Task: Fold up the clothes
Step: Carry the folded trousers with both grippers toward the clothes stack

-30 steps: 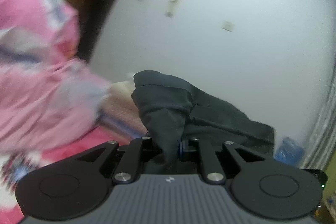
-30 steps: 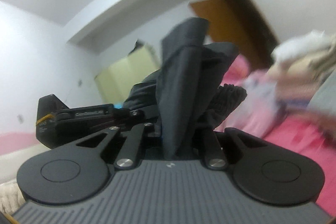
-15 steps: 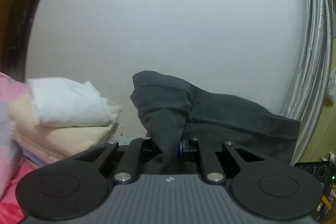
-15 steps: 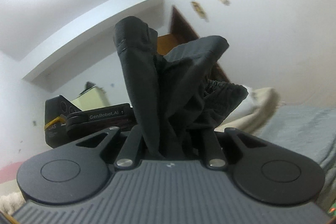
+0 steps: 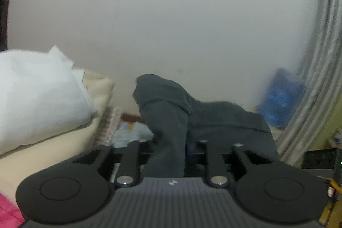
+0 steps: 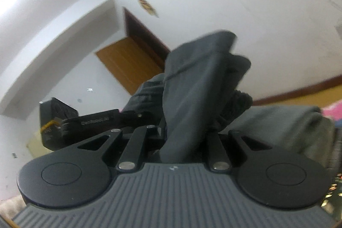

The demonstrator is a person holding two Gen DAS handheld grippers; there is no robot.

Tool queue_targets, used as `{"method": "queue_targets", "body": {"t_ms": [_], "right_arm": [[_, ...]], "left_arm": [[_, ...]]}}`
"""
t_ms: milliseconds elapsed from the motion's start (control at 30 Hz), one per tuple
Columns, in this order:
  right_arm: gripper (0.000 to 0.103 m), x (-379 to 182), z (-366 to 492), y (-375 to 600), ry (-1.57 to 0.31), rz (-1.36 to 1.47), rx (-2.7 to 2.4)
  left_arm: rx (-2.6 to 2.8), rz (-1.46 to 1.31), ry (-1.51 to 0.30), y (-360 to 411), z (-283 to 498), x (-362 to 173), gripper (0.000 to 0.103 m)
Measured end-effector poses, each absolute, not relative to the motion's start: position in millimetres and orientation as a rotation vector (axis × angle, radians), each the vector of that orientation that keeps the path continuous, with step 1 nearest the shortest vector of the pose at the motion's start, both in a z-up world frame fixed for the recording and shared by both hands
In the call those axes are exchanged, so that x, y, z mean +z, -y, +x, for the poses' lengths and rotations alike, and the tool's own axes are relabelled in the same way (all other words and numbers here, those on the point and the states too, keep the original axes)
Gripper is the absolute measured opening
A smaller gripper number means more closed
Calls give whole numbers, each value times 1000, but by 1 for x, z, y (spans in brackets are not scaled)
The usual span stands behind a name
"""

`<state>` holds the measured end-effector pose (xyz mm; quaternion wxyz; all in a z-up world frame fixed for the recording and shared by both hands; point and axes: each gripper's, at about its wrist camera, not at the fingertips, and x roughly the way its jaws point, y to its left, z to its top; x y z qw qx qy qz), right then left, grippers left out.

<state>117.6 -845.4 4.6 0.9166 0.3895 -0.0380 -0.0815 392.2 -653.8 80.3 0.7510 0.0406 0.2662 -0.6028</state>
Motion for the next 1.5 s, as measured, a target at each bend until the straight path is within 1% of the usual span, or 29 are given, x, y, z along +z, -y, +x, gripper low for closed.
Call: {"method": "queue_targets", "body": {"t_ms": [33, 167, 200, 233, 300, 333, 367, 433, 467, 500, 600, 633, 667, 700, 767, 800, 867, 933, 967, 1033, 1067, 1100, 1133, 1200, 1267, 1367, 1433, 1467, 1500], "right_arm": [[11, -4, 123, 854, 65, 815, -183], [10, -30, 132, 868, 54, 879, -179], [12, -29, 130, 865, 56, 876, -176], [15, -29, 129, 862, 58, 872, -173], [19, -27, 128, 860, 56, 873, -177], [24, -27, 127, 860, 52, 876, -183], [29, -27, 126, 861, 49, 879, -189], [52, -26, 125, 861, 41, 885, -200], [56, -25, 124, 861, 39, 888, -206], [61, -23, 117, 857, 41, 889, -216], [64, -16, 107, 857, 33, 889, -262], [68, -11, 106, 856, 27, 880, -275], [71, -3, 115, 849, 15, 823, -279], [78, 6, 124, 843, 2, 766, -283], [80, 24, 142, 831, -24, 652, -290], [80, 33, 151, 825, -36, 595, -293], [78, 51, 169, 812, -61, 480, -299], [70, 69, 188, 800, -86, 366, -304], [65, 78, 197, 794, -98, 309, -306], [38, 96, 215, 781, -122, 194, -310], [31, 105, 224, 775, -134, 137, -311], [23, 112, 235, 771, -155, 83, -311], [20, 109, 260, 776, -228, 58, -298], [18, 93, 306, 802, -389, 75, -301], [14, 63, 325, 821, -511, 135, -338], [16, 29, 334, 859, -565, 293, -347], [26, 24, 329, 865, -555, 343, -348], [28, 27, 315, 863, -529, 344, -350], [29, 29, 300, 861, -503, 345, -351]], "left_arm": [[-1311, 95, -590, 661, 396, 76, 48], [-1289, 121, -623, 692, 412, 59, 60], [-1283, 128, -631, 700, 416, 54, 67], [-1277, 134, -639, 707, 419, 50, 72], [-1250, 105, -614, 702, 422, 56, 76], [-1230, 89, -604, 698, 424, 58, 79], [-1218, 75, -605, 694, 426, 60, 79], [-1192, 59, -599, 687, 429, 63, 79], [-1177, 58, -587, 683, 428, 64, 79], [-1163, 58, -575, 679, 428, 66, 79], [-1139, 35, -556, 656, 425, 65, 79], [-1136, 32, -547, 647, 423, 64, 79], [-1134, 34, -529, 637, 421, 64, 79], [-1131, 35, -511, 628, 419, 64, 79], [-1112, 45, -477, 608, 405, 58, 77], [-1115, 59, -466, 602, 401, 54, 76], [-1121, 86, -443, 591, 394, 48, 68], [-1123, 138, -421, 586, 376, 37, 52], [-1124, 156, -428, 591, 371, 30, 49], [-1126, 193, -441, 599, 361, 17, 29], [-1118, 201, -458, 601, 361, 11, 26], [-1109, 210, -474, 603, 361, 4, 26], [-1104, 209, -479, 604, 362, -1, 26], [-1095, 198, -495, 604, 366, -6, 26], [-1091, 182, -513, 603, 370, -10, 26], [-1092, 141, -550, 591, 373, -4, 29], [-1097, 106, -578, 592, 381, -2, 34], [-1103, 80, -590, 588, 382, 0, 36], [-1109, 53, -602, 584, 384, 2, 41]]}}
